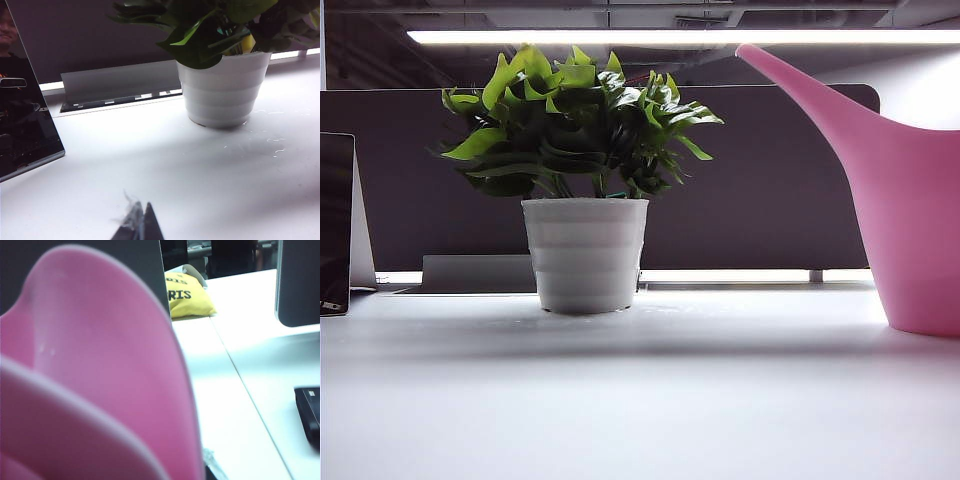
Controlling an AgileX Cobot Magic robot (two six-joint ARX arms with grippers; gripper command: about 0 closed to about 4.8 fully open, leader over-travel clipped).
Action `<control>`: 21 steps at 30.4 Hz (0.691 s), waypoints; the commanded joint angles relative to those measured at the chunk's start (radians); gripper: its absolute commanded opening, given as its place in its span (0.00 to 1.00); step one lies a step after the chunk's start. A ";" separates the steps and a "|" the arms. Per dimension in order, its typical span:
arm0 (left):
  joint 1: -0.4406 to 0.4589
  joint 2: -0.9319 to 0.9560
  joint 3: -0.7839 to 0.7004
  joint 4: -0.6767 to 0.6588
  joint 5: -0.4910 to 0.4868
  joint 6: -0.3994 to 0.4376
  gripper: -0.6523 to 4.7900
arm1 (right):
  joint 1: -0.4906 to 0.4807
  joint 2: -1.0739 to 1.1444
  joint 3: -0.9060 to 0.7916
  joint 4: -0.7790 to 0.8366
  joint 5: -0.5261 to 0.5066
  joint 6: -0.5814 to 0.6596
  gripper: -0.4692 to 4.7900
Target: Pick up the watering can from the table, water the potted plant, and put the can back.
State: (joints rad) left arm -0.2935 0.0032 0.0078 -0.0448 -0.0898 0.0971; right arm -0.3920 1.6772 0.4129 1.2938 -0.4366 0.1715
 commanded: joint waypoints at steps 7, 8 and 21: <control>0.002 0.001 0.001 0.005 0.004 0.000 0.11 | 0.000 -0.233 -0.220 0.019 0.171 0.012 0.53; 0.002 0.001 0.001 0.005 0.004 0.000 0.11 | -0.001 -0.267 -0.239 0.019 0.198 0.012 0.53; 0.191 0.001 0.001 0.001 0.005 0.000 0.11 | -0.010 -0.718 -0.397 -0.074 -0.121 0.315 0.08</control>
State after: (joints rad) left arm -0.1371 0.0032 0.0078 -0.0486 -0.0849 0.0971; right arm -0.4042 0.9916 0.0101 1.2522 -0.4919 0.4351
